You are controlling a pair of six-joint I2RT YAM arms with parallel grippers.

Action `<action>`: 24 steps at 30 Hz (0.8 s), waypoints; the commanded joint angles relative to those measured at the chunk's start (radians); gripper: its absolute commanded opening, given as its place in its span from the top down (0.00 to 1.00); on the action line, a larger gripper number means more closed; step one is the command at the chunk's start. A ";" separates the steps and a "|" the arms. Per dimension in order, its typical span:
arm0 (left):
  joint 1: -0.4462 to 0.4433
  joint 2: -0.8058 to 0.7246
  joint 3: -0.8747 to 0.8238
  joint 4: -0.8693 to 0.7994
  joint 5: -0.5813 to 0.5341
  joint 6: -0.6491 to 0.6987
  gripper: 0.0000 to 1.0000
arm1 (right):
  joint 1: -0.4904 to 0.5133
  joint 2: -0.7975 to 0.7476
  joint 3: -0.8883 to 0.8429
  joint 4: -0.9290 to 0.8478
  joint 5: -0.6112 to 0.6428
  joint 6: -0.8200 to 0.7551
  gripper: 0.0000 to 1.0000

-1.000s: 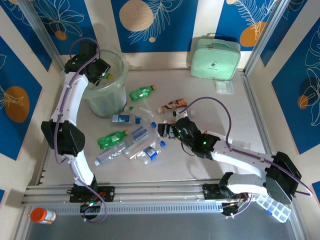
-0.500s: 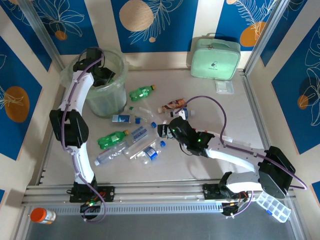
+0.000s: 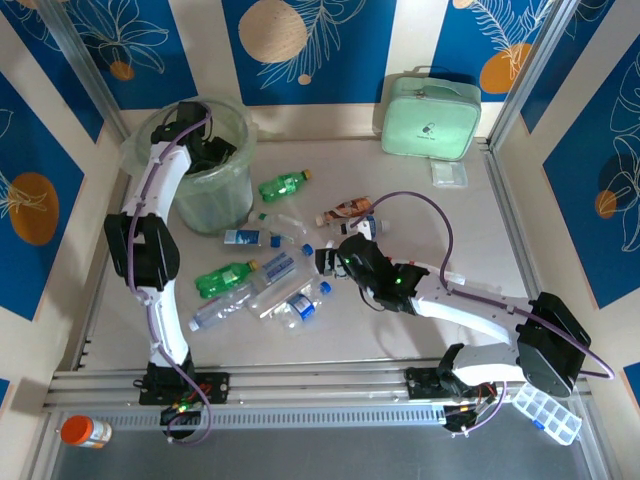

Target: Put the plastic bottles in the bin

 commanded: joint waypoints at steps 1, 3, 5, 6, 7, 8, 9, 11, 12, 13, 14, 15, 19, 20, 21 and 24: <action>0.013 -0.036 0.008 -0.030 0.000 0.010 0.07 | 0.004 -0.011 0.034 -0.005 0.014 0.000 0.12; 0.012 -0.060 0.009 -0.032 -0.001 0.012 0.06 | 0.005 -0.015 0.031 -0.003 0.017 -0.004 0.12; 0.009 -0.094 0.009 -0.031 -0.006 0.015 0.06 | 0.005 -0.021 0.028 0.003 0.014 -0.008 0.11; 0.007 -0.114 0.006 -0.026 -0.008 0.020 0.06 | 0.005 -0.024 0.026 0.004 0.013 -0.011 0.11; 0.006 -0.137 0.002 -0.025 -0.015 0.026 0.06 | 0.004 -0.026 0.026 0.005 0.013 -0.012 0.11; 0.004 -0.159 0.001 -0.031 -0.026 0.031 0.06 | 0.005 -0.029 0.025 0.007 0.014 -0.013 0.12; 0.003 -0.190 -0.009 -0.030 -0.040 0.041 0.06 | 0.005 -0.031 0.023 0.008 0.014 -0.015 0.11; -0.007 -0.253 -0.040 -0.022 -0.072 0.067 0.06 | 0.005 -0.038 0.018 0.010 0.013 -0.015 0.12; -0.017 -0.290 -0.055 -0.028 -0.105 0.079 0.07 | 0.005 -0.040 0.019 0.010 0.011 -0.014 0.12; -0.031 -0.327 -0.072 -0.037 -0.147 0.093 0.07 | 0.005 -0.042 0.017 0.012 0.011 -0.015 0.11; -0.043 -0.360 -0.091 -0.038 -0.176 0.105 0.07 | 0.005 -0.043 0.016 0.014 0.011 -0.014 0.11; -0.055 -0.401 -0.123 -0.034 -0.202 0.112 0.07 | 0.005 -0.044 0.015 0.014 0.011 -0.013 0.12; -0.095 -0.571 -0.279 0.028 -0.233 0.120 0.07 | 0.005 -0.045 0.012 0.021 -0.004 -0.017 0.12; -0.110 -0.605 -0.304 0.037 -0.248 0.131 0.08 | 0.004 -0.047 0.012 0.023 -0.005 -0.018 0.12; -0.133 -0.644 -0.326 0.031 -0.281 0.147 0.08 | 0.005 -0.051 0.009 0.026 -0.005 -0.021 0.12; -0.201 -0.737 -0.385 0.036 -0.380 0.187 0.07 | 0.003 -0.060 -0.002 0.041 -0.007 -0.024 0.12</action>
